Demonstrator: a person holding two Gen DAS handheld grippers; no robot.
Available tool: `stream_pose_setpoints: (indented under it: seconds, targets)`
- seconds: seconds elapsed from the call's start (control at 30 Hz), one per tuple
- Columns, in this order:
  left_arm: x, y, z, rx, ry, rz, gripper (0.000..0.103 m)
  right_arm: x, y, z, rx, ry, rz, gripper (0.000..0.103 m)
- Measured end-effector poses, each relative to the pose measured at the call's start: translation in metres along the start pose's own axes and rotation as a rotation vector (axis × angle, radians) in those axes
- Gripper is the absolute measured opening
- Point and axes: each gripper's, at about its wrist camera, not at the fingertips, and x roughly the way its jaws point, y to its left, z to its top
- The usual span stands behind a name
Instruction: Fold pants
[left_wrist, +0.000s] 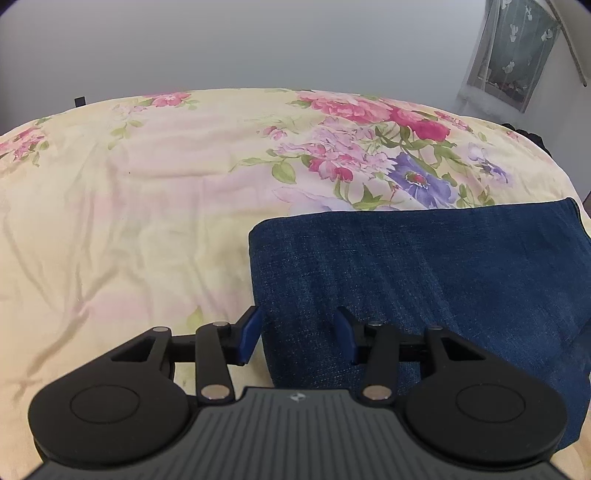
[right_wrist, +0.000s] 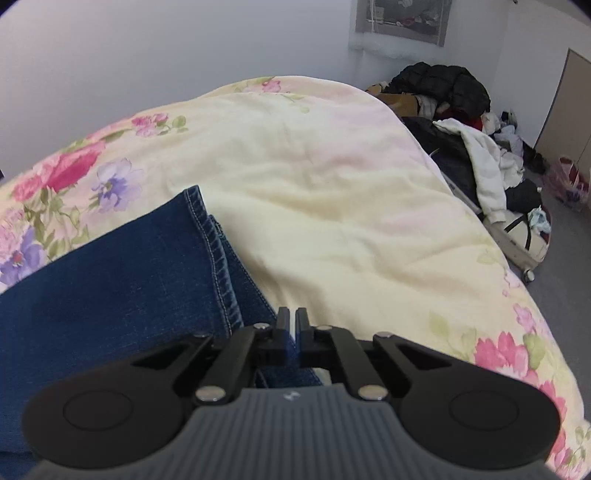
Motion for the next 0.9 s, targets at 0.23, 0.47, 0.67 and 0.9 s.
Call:
stream_pose_setpoints:
  seconds: [0.23,0.47,0.67,0.9]
  targets:
    - [-0.015,0.005,-0.007,-0.058,-0.026,0.001,0.053,-0.027,-0.029,-0.039,0.356,0.037,0.325,0.039]
    - [-0.028,0.003,-0.013,-0.067,-0.011,0.016,0.053,0.023,-0.043,-0.082,0.694,0.074,0.424,0.039]
    - [-0.030,0.002,-0.013,-0.045,-0.018,0.041,0.053,0.013,-0.040,-0.069,0.657,0.024,0.423,0.002]
    - [-0.022,-0.007,-0.015,-0.049,-0.016,0.040,0.053,-0.028,0.014,-0.018,0.170,-0.095,0.253,0.000]
